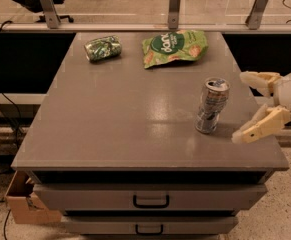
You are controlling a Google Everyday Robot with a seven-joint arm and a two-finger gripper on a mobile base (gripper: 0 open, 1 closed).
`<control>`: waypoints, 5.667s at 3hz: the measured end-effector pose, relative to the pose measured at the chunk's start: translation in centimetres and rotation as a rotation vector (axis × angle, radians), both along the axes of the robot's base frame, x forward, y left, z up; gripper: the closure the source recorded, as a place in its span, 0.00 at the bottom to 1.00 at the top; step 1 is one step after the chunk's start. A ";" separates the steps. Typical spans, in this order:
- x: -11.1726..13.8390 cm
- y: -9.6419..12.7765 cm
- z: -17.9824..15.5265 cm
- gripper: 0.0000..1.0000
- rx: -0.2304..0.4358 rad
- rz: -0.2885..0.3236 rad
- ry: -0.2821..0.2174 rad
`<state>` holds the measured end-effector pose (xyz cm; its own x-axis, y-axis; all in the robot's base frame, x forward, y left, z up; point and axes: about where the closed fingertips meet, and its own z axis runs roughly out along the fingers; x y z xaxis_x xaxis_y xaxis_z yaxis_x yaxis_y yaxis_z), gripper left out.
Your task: Move redbull can near green rice chip bag
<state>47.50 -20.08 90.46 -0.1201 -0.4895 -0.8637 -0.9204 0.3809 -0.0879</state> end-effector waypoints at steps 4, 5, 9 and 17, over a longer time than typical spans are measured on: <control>1.8 3.8 -2.0 0.40 0.110 0.084 0.045; 2.3 4.1 -3.7 0.64 0.064 0.080 0.126; 4.7 1.0 1.0 1.00 0.007 0.002 0.051; 26.3 3.3 -2.1 1.00 0.103 -0.340 0.003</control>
Offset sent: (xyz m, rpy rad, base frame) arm 0.0115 0.0283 -0.0052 0.1984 -0.0256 0.0731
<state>73.76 -16.75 88.34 -0.2636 -0.3315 -0.9059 -0.7396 0.6724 -0.0308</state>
